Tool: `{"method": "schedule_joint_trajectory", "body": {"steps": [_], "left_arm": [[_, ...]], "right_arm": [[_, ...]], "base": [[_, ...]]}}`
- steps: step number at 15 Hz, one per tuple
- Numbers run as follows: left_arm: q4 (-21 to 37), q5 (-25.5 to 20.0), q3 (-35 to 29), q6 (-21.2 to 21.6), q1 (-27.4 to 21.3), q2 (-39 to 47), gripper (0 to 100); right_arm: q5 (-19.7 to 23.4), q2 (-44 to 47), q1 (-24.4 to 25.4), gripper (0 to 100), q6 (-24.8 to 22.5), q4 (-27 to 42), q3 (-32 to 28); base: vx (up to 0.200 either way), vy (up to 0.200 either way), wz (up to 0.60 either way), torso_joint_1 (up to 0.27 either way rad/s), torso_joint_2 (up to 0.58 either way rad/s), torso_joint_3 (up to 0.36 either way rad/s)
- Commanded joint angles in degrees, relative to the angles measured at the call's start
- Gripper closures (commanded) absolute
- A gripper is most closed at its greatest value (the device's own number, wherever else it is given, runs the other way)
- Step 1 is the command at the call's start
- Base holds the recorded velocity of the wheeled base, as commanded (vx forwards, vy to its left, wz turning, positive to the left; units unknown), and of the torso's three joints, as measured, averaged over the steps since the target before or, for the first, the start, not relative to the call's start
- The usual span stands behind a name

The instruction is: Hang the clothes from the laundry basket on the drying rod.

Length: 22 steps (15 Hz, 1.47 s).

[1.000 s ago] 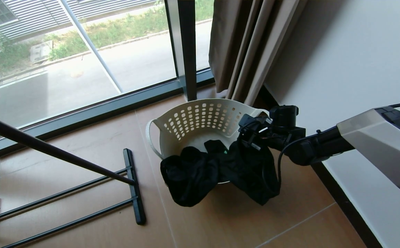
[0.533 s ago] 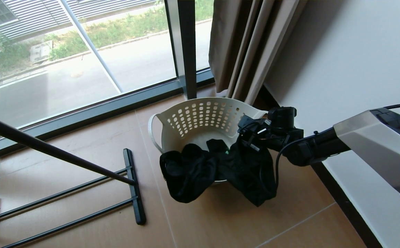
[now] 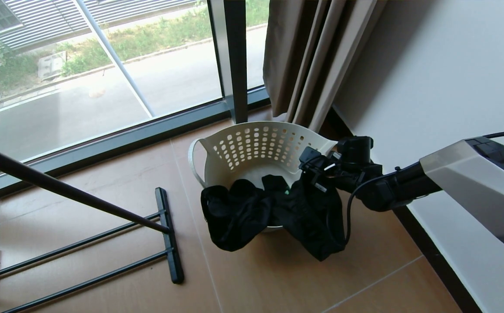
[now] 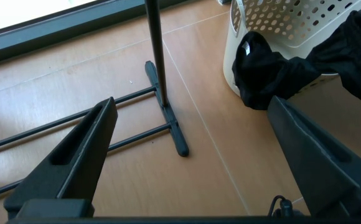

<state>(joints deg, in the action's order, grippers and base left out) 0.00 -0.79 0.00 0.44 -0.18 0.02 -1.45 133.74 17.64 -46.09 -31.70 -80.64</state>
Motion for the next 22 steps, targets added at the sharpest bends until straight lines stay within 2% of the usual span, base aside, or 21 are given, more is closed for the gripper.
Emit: {"method": "schedule_joint_trajectory", "body": {"steps": [1,14,16,19,21,22], "left_arm": [[0.0,0.0,0.0,0.0,0.0,0.0,0],[0.0,0.0,0.0,0.0,0.0,0.0,0],[0.0,0.0,0.0,0.0,0.0,0.0,0],[0.0,0.0,0.0,0.0,0.0,0.0,0],[0.0,0.0,0.0,0.0,0.0,0.0,0],[0.0,0.0,0.0,0.1,0.0,0.0,0]], "right_arm": [[0.2,-1.6,0.1,100,0.4,0.0,1.5],[0.5,-8.7,2.0,100,1.4,-0.1,7.8],[0.6,-12.0,2.0,100,1.5,-3.6,11.9],[0.5,-22.2,3.5,100,2.1,-16.3,23.8],[0.0,-33.4,6.5,100,3.3,-17.8,33.2],[-0.2,-35.5,7.4,100,3.5,-17.8,34.7]], "base": [[0.000,0.000,0.00,0.000,0.00,0.000],[0.000,0.000,0.00,0.000,0.00,0.000],[0.000,0.000,0.00,0.000,0.00,0.000],[0.000,0.000,0.00,0.000,0.00,0.000],[0.000,0.000,0.00,0.000,0.00,0.000],[0.000,0.000,0.00,0.000,0.00,0.000]]}}
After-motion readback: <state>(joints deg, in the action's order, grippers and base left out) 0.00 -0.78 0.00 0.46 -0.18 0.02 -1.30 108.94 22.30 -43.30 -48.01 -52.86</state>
